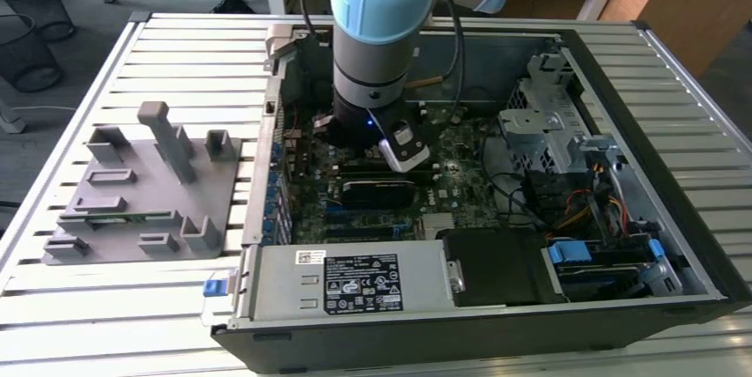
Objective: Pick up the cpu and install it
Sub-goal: 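Install the second cpu locking lever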
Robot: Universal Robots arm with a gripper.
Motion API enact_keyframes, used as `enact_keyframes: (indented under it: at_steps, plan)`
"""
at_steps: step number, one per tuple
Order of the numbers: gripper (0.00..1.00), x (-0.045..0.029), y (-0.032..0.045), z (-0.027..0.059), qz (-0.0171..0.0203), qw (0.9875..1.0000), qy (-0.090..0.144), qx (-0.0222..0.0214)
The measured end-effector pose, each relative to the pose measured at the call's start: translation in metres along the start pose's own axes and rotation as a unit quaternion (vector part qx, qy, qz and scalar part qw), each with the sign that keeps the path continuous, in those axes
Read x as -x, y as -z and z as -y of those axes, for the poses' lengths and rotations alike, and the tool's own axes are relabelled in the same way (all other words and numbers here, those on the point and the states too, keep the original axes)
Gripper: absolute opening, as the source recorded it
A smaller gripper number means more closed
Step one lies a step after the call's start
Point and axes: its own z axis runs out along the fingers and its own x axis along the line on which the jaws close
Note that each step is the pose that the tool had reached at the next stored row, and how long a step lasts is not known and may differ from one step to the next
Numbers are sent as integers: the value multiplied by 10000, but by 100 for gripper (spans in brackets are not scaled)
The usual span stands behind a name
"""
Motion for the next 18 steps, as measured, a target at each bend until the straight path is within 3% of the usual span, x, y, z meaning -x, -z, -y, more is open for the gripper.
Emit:
enact_keyframes:
  at_steps: [18]
  plan:
    - [12,-2,58,-15,-1,10000,0,-2]
